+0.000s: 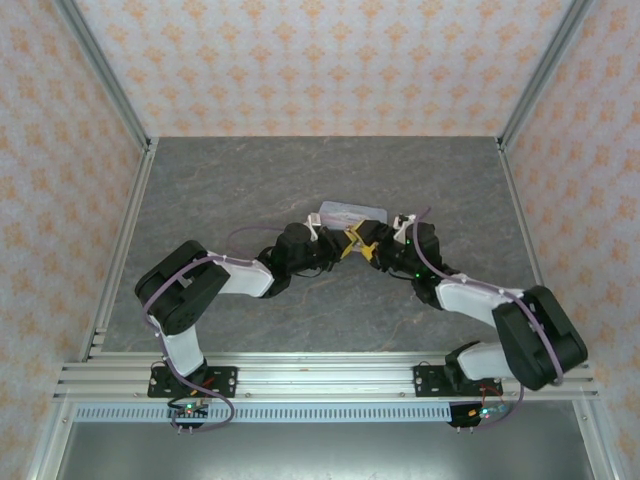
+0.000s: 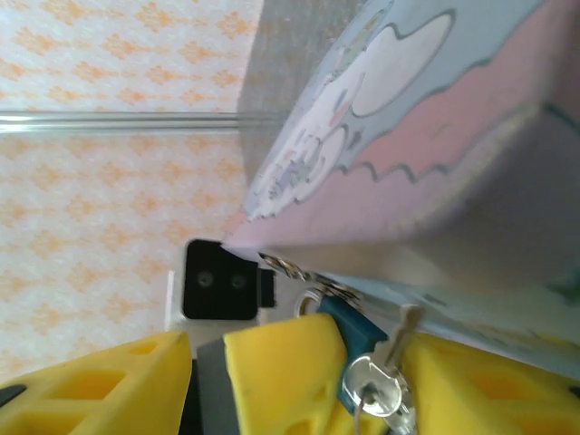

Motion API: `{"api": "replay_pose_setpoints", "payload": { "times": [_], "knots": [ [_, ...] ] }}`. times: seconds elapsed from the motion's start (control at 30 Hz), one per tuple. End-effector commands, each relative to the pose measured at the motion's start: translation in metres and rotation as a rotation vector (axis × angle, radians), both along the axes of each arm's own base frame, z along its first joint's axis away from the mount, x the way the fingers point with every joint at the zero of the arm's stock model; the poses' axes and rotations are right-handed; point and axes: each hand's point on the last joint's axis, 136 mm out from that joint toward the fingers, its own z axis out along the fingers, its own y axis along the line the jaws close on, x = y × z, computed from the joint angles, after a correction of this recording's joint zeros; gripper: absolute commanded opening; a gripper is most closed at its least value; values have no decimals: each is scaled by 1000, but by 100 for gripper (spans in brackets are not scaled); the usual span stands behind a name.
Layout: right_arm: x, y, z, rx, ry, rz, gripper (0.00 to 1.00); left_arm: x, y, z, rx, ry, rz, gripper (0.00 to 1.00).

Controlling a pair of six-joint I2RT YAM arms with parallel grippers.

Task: Unlock a padlock with a key

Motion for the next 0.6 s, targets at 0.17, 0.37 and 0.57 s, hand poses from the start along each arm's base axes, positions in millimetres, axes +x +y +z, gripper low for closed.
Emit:
{"api": "replay_pose_setpoints", "payload": {
  "times": [0.17, 0.37, 0.57],
  "knots": [
    [-24, -17, -19, -306, -27, 123, 61, -6, 7, -14, 78, -34, -54, 0],
    [-34, -20, -19, -405, -75, 200, 55, -7, 9, -22, 106, -27, -76, 0],
    [-39, -18, -17, -609, -172, 305, 52, -8, 6, -25, 107, -12, -117, 0]
  ]
}}
